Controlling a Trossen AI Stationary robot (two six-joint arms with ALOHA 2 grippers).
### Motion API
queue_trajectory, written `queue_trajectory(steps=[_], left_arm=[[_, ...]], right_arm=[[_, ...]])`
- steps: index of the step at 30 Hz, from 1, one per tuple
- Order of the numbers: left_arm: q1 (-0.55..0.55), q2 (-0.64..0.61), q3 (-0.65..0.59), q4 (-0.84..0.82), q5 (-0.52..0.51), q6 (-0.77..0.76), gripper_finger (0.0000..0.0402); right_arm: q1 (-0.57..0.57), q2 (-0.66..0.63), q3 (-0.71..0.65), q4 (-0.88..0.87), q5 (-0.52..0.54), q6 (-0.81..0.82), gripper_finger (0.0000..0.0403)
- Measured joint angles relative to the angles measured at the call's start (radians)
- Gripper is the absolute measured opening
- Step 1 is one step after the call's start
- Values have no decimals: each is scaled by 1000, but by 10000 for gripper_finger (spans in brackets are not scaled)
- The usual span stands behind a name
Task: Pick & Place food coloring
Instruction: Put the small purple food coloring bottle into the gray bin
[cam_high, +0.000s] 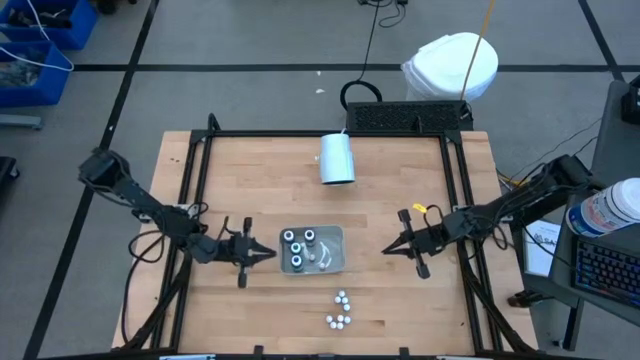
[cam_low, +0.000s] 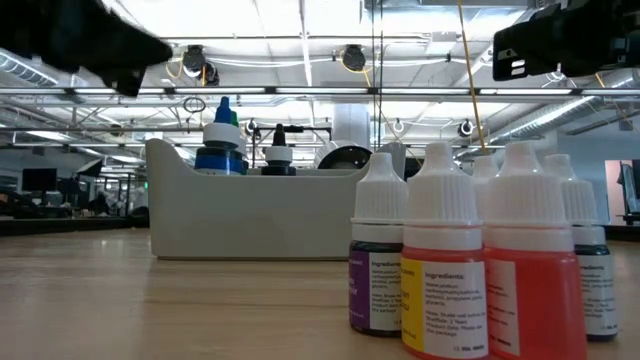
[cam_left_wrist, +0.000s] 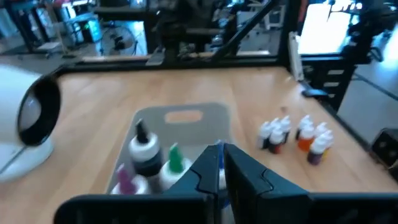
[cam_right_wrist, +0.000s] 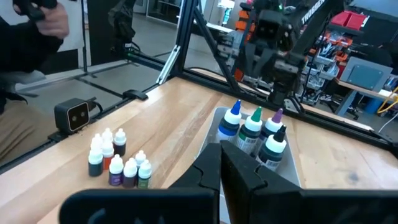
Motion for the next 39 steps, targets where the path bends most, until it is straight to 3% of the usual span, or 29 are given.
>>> queue_trajectory(steps=[4, 10, 16, 24, 30, 39], left_arm=[[-42, 90, 110, -48, -31, 82, 5], [-65, 328, 384, -237, -27, 130, 4], [-49, 578, 745, -540, 77, 124, 8], [2, 785, 1144, -897, 307, 58, 15], [35, 876, 1288, -1071, 353, -14, 46], [67, 949, 1383, -1121, 504, -45, 128]], right_arm=[[0, 18, 0, 14, 1, 4, 0], [0, 23, 0, 26, 1, 35, 0], [0, 23, 0, 26, -3, 45, 0], [0, 23, 0, 33, -3, 37, 0], [0, 23, 0, 43, -3, 7, 0], [0, 23, 0, 35, -3, -49, 0]])
